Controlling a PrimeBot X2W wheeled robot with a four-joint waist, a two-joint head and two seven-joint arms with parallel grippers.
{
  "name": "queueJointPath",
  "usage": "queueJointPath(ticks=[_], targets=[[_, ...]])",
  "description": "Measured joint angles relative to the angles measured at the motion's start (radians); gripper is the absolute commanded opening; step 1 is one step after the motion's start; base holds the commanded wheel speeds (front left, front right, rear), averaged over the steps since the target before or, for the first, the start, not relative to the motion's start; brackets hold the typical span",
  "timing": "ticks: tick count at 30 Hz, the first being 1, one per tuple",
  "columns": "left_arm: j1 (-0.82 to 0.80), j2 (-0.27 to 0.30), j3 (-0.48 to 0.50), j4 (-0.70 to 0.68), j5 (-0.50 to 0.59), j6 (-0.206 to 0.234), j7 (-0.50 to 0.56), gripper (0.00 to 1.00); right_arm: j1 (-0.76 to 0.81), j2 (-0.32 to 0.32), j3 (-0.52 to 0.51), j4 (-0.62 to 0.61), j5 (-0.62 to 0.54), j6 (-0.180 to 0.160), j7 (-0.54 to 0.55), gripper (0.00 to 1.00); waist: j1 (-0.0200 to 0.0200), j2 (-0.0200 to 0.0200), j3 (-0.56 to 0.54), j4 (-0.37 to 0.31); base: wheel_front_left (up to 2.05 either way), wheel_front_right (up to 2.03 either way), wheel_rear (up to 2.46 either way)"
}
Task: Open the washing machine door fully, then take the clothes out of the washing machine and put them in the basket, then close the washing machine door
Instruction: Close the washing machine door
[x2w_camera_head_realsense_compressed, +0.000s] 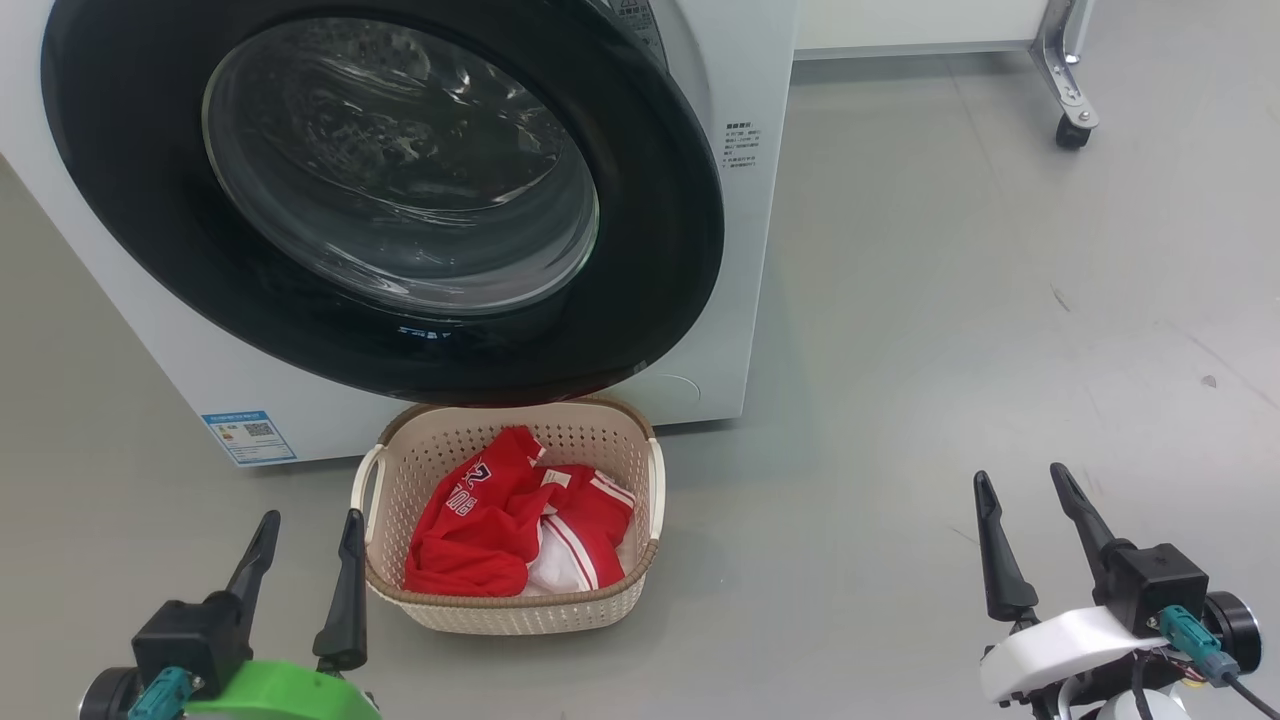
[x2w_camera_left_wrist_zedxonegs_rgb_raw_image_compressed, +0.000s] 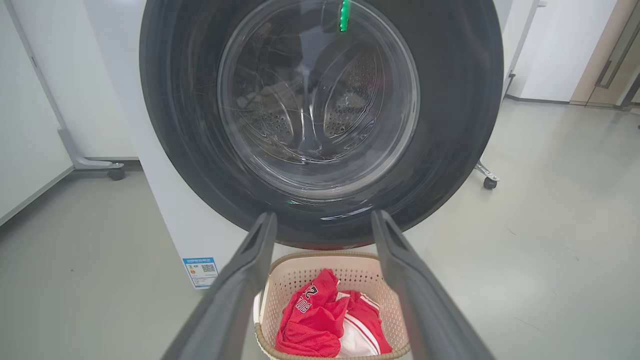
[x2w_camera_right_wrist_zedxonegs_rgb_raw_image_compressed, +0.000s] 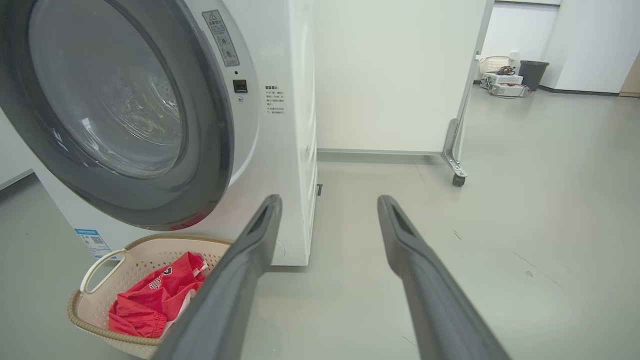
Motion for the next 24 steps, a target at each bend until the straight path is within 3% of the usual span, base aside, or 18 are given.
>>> queueJointPath(ticks=[24], targets=[[0.001, -0.024, -0.018, 0.026, 0.016, 0.023, -0.026, 1.00, 0.019, -0.001, 0.002, -0.025, 0.000, -0.013, 0.012, 1.00, 0.0000, 0.0000, -0.009, 0.006, 0.00, 0.00, 0.00]])
